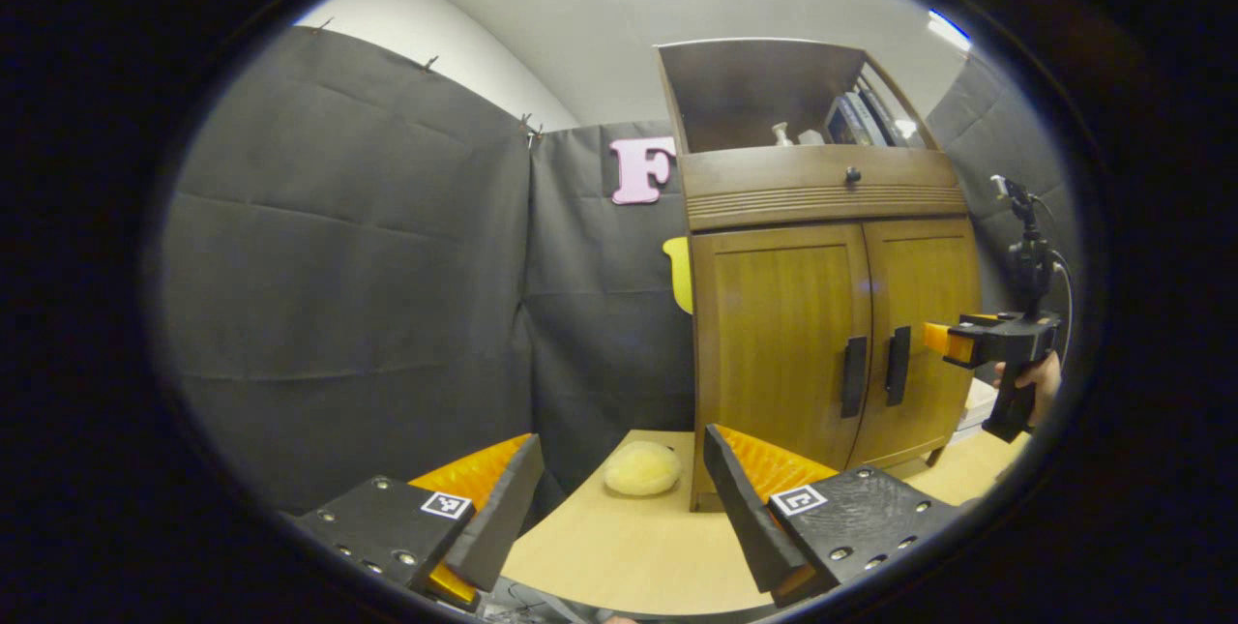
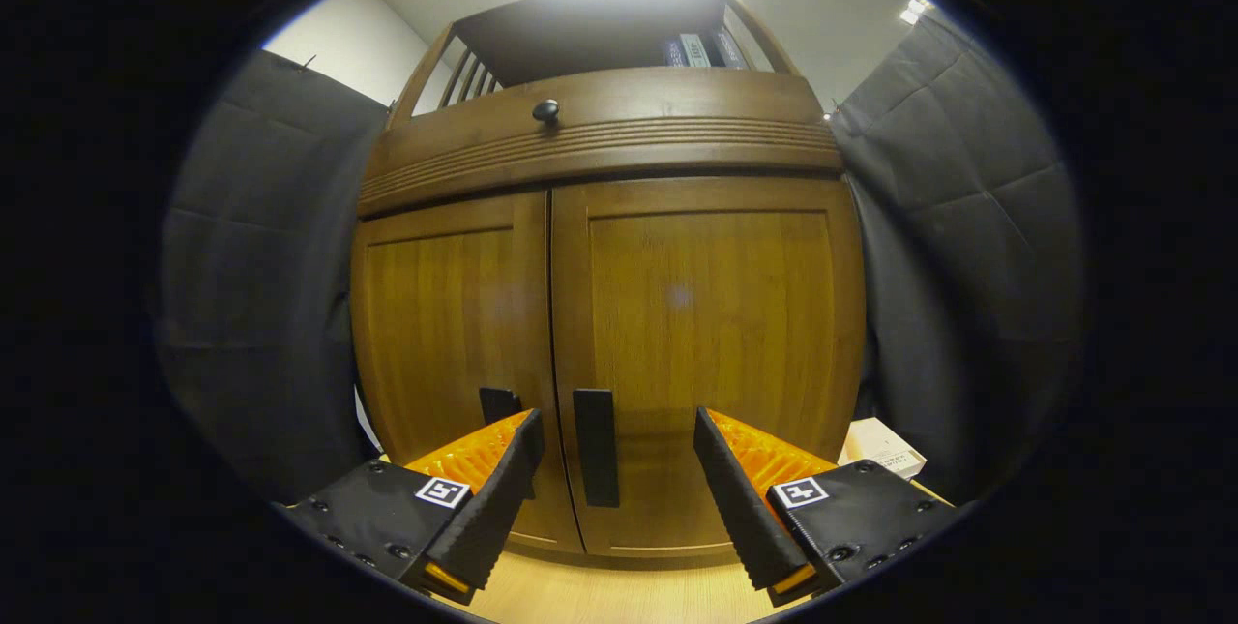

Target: Open the right door of the double-door shoe cabinet with the right hand, and open the left door with the left hand.

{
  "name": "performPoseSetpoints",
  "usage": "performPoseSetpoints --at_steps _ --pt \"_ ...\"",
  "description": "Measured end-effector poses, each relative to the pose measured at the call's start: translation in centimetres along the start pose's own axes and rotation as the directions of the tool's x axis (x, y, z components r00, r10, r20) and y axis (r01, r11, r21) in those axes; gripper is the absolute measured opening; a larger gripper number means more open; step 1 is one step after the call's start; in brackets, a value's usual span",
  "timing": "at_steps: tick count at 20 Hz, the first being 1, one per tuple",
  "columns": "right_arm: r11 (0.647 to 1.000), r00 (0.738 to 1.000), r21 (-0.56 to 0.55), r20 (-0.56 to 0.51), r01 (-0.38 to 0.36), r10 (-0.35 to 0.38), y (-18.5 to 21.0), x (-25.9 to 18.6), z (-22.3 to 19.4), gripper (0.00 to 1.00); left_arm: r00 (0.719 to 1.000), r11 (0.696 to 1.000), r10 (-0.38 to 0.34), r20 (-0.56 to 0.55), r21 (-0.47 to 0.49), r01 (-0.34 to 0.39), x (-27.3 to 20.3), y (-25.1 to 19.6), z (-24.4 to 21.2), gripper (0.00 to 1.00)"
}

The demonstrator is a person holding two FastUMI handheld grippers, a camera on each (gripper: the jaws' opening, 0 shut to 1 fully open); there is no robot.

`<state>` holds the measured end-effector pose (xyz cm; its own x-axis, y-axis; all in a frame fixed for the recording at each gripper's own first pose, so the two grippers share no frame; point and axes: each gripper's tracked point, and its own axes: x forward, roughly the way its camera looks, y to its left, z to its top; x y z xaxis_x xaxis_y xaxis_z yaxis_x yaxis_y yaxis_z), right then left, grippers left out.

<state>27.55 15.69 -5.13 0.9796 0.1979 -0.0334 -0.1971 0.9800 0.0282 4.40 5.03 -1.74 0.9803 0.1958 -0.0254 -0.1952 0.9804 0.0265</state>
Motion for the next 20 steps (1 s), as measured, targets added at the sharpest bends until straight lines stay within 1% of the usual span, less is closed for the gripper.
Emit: performPoseSetpoints --at_steps 1,2,3,4,5,7,8,9,10,11,13,14,17,18,19,20 --pt "1.000 1.000 0.000 -0.005 0.004 -0.004 0.1 0.8 -0.4 0.96 1.000 1.000 0.006 -0.006 0.002 -0.006 -0.1 0.1 -0.2 0.98" --pt "1.000 1.000 0.000 -0.011 0.010 -0.010 0.1 1.4 -0.8 0.98 1.000 1.000 0.012 -0.010 0.005 -0.012 -0.2 0.2 -0.2 0.94" --pt "1.000 1.000 0.001 -0.016 0.016 -0.016 0.0 2.1 -1.2 0.98 1.000 1.000 0.016 -0.011 0.008 -0.016 -0.4 0.4 -0.2 0.94" --pt "1.000 0.999 0.004 -0.025 0.020 -0.020 0.0 2.8 -1.7 0.98 1.000 1.000 0.021 -0.012 0.011 -0.021 -0.5 0.6 -0.2 0.98" --pt "1.000 0.999 0.005 -0.030 0.023 -0.023 0.0 3.4 -2.0 0.98 1.000 1.000 0.026 -0.015 0.014 -0.026 -0.7 0.7 -0.1 0.98" --pt "0.999 0.998 0.001 -0.047 0.039 -0.039 -0.2 4.9 -3.2 0.97 0.999 0.999 0.035 -0.021 0.019 -0.034 -1.0 0.2 0.4 0.98" --pt "0.999 0.998 0.002 -0.061 0.036 -0.036 -0.1 5.5 -4.0 0.94 0.999 0.999 0.036 -0.024 0.019 -0.036 -1.0 0.3 0.5 0.98" --pt "0.999 0.997 0.001 -0.072 0.032 -0.031 0.1 5.9 -4.5 0.99 0.999 0.999 0.039 -0.027 0.020 -0.039 -0.9 0.4 0.5 0.98" --pt "1.000 0.996 -0.006 -0.084 0.029 -0.029 0.3 6.3 -5.0 0.95 0.999 0.999 0.039 -0.030 0.020 -0.039 -0.9 0.3 0.5 0.98" --pt "1.000 0.995 -0.015 -0.094 0.024 -0.025 0.4 6.6 -5.3 0.95 0.999 0.999 0.041 -0.034 0.021 -0.040 -0.8 0.3 0.2 0.98" --pt "1.000 0.994 -0.026 -0.111 0.014 -0.017 0.8 7.1 -6.6 0.77 0.998 0.999 0.042 -0.043 0.021 -0.041 -0.7 0.4 0.1 0.98" --pt "1.000 0.993 -0.026 -0.119 0.009 -0.012 1.1 7.4 -7.0 0.72 0.998 0.999 0.042 -0.046 0.019 -0.041 -0.7 0.4 0.2 0.98" --pt "1.000 0.991 -0.013 -0.131 -0.025 0.023 2.2 8.0 -7.2 0.73 0.998 0.999 0.041 -0.047 0.017 -0.041 -0.6 0.4 0.0 0.98" --pt "1.000 0.993 -0.017 -0.117 -0.005 0.003 2.0 7.7 -6.7 0.64 0.998 0.999 0.039 -0.046 0.018 -0.039 -0.6 0.4 0.0 0.98" --pt "1.000 0.993 -0.007 -0.115 -0.023 0.022 2.4 8.0 -7.0 0.54 0.998 0.999 0.039 -0.047 0.020 -0.038 -0.6 0.4 -0.1 0.98" --pt "1.000 0.992 -0.010 -0.122 -0.009 0.008 2.1 8.2 -7.1 0.45 0.998 0.999 0.040 -0.048 0.020 -0.039 -0.6 0.4 -0.1 0.98"
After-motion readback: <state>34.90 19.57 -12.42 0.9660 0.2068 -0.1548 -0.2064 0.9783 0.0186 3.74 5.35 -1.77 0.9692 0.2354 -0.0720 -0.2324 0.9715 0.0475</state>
